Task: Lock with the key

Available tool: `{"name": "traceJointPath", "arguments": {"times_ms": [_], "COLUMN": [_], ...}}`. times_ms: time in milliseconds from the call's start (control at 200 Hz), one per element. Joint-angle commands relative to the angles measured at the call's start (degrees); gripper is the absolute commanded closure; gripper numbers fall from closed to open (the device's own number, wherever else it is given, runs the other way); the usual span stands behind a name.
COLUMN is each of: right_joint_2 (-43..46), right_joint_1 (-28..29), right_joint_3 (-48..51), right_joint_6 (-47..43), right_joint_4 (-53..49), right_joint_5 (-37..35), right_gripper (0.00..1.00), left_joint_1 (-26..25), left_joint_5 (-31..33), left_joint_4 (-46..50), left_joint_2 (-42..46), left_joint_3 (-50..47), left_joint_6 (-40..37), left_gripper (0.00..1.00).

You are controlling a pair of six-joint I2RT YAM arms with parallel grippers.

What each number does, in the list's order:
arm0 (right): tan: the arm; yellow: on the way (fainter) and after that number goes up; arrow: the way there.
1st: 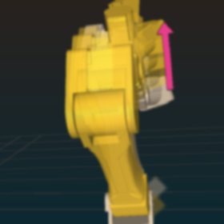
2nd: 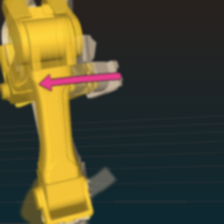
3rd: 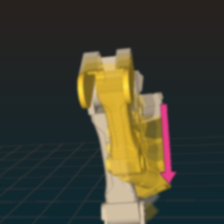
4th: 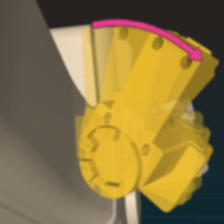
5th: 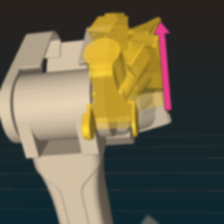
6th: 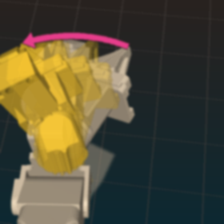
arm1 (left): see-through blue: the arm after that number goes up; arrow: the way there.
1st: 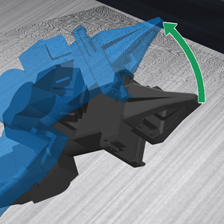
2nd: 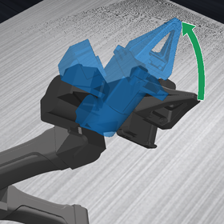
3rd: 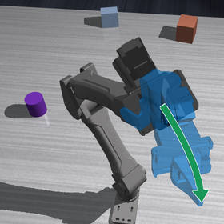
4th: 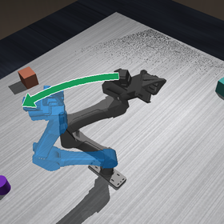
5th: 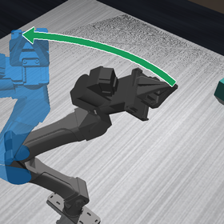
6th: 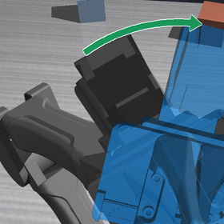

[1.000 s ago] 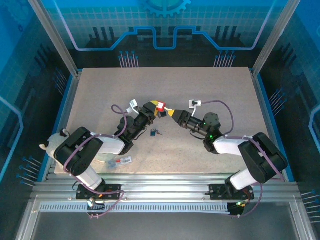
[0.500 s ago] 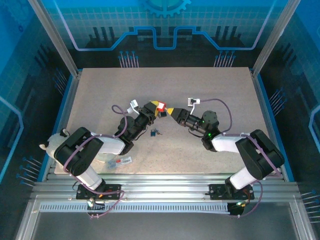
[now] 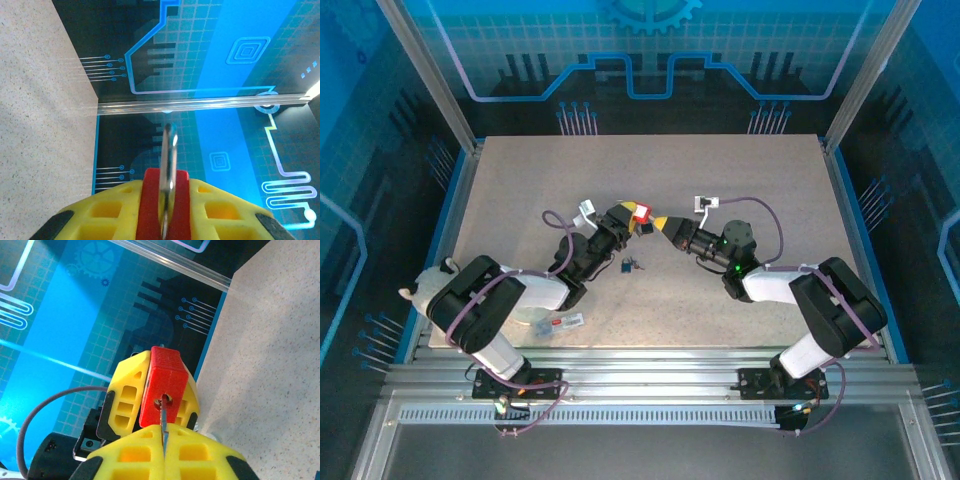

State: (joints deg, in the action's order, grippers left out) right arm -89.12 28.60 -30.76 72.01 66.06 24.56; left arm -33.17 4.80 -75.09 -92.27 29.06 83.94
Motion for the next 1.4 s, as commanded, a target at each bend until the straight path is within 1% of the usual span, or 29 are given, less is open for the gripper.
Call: {"name": "traceJointPath", "arguments": {"times_ms": [0, 230, 460, 690, 906, 1171, 1331, 1396], "right_joint_2": [0.0, 1.9, 6.0, 8.4, 10.2, 13.1, 14.7, 16.9], "right_joint_1": [0.4, 0.3, 0.0, -0.1, 0.2, 1.1, 0.6, -0.3], "right_joint_3": [-0.3, 2.6, 5.1, 6.4, 8.5, 11.9, 13.6, 14.1], "right_joint_6": [-1.8, -2.2, -3.5, -3.8, -2.9, -2.2, -1.9, -2.3], "right_joint_4": [1.7, 2.1, -0.6, -2.1, -2.2, -3.5, -2.3, -3.9], "right_joint_5": [-0.1, -1.6, -2.3, -2.5, -4.5, -9.2, -9.2, -8.8], "right_gripper": [1.00, 1.00, 1.00, 1.00, 1.00, 1.00, 1.00, 1.00], "left_joint_1": [-0.1, 0.9, 2.3, 2.5, 2.8, 2.9, 3.1, 3.5], "left_joint_5": [0.6, 0.8, 0.9, 1.4, 2.9, 4.8, 4.4, 3.6], "left_joint_4": [-5.3, -5.2, -5.3, -5.2, -5.2, -5.3, -5.2, -5.2], "left_joint_2": [2.1, 2.4, 3.1, 2.8, 3.0, 2.8, 2.0, 1.5], "left_joint_3": [-0.6, 0.6, 0.6, 0.5, 0.4, 1.8, 2.8, 2.8], "left_joint_6": [0.1, 0.6, 0.7, 0.6, -0.3, -1.3, -1.6, -1.8], "left_gripper": [1.00, 1.00, 1.00, 1.00, 1.00, 1.00, 1.00, 1.00]}}
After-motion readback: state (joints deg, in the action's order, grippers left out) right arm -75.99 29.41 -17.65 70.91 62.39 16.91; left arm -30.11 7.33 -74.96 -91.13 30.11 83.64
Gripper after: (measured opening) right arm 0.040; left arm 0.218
